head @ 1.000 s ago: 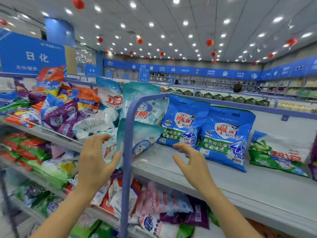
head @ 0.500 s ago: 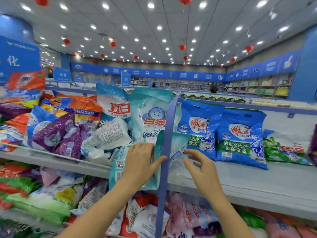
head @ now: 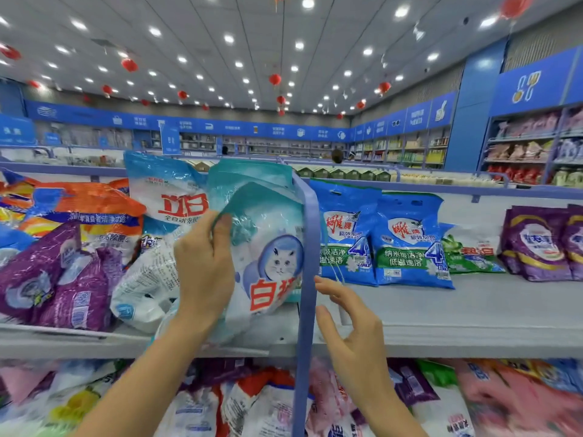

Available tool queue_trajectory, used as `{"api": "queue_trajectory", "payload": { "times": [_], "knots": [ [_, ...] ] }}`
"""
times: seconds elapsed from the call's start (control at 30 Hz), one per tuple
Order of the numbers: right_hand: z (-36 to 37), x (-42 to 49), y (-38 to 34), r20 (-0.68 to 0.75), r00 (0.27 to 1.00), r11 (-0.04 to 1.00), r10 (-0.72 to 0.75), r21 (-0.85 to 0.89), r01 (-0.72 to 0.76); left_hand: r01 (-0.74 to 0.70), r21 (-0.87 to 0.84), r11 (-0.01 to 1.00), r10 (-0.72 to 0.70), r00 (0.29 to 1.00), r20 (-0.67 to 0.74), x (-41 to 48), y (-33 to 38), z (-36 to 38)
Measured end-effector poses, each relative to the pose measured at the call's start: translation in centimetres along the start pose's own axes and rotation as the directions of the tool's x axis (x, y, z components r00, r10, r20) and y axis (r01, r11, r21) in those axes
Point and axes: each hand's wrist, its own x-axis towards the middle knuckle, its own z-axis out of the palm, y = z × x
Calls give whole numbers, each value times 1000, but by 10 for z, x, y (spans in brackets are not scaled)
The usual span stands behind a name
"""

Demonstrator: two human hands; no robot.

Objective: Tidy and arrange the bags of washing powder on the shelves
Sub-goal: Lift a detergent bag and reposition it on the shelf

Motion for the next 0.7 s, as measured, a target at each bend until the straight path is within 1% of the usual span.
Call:
{"api": "queue_trajectory", "payload": {
  "times": [0.1, 0.17, 0.23, 0.3, 0.4, 0.43, 0.5, 0.57, 0.63, 0.7],
  "knots": [
    [20, 6, -12, 0, 1000, 991, -14, 135, 14, -41, -34, 999, 39, 998, -52, 27, -5, -17],
    [39, 8, -19, 38, 999, 978, -13, 208, 5, -23, -36, 999, 20, 995, -98, 45, -14, -27],
    [58, 10, -22, 102, 995, 962, 9, 271, -36, 4, -33, 999, -8, 990, -140, 63, -25, -32],
    [74, 15, -22, 162, 985, 938, 66, 328, -117, 38, -27, 999, -43, 985, -169, 75, -35, -34],
    [91, 35, -19, 254, 939, 851, 230, 416, -321, 46, -71, 996, -59, 981, -187, 82, -42, -34],
    [95, 43, -17, 259, 928, 824, 267, 437, -360, 48, -101, 994, -68, 977, -200, 83, -43, -34],
    [101, 57, -11, 217, 926, 786, 307, 491, -376, 71, -173, 982, -113, 963, -245, 87, -43, -33],
    [103, 68, -3, 186, 916, 751, 356, 527, -398, 86, -245, 966, -150, 955, -255, 91, -44, -31],
    [105, 73, 5, 247, 895, 718, 372, 535, -446, 79, -296, 952, -152, 961, -232, 95, -45, -30],
    [109, 78, 9, 371, 834, 638, 408, 538, -551, 79, -354, 932, -154, 970, -189, 102, -44, -29]
  ]
}}
